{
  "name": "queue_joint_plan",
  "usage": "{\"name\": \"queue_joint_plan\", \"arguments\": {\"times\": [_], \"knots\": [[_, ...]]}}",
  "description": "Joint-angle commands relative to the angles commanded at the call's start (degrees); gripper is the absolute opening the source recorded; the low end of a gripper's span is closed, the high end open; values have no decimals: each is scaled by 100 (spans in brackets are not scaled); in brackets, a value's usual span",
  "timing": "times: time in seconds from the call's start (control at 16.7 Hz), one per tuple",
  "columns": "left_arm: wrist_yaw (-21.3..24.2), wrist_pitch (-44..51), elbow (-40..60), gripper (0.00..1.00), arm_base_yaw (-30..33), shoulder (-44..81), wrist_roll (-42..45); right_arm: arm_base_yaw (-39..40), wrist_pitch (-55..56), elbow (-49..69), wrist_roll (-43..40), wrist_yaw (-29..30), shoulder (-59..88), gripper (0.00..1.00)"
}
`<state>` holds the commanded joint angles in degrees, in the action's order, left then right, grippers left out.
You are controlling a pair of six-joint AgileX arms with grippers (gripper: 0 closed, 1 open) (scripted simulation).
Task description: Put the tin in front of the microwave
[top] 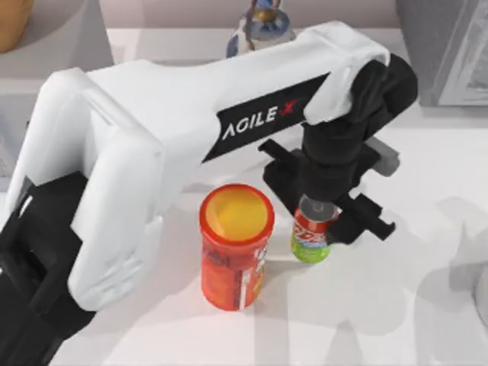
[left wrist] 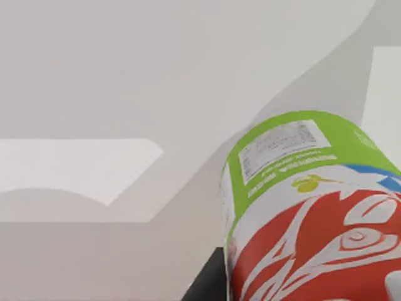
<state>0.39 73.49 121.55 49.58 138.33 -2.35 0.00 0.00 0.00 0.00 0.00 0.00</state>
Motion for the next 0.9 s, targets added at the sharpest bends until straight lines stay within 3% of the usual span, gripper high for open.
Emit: {"name": "queue_joint_plan", "arguments": {"times": [0.36,0.72,0.9], "knots": [[0,797,813,0,-15,4,-22,0,0,0,0,0,0,100],[-24,762,766,0,-63,-50,-8,0,0,0,0,0,0,100],[-160,484,302,0,-445,-582,19,0,0,0,0,0,0,100]]}}
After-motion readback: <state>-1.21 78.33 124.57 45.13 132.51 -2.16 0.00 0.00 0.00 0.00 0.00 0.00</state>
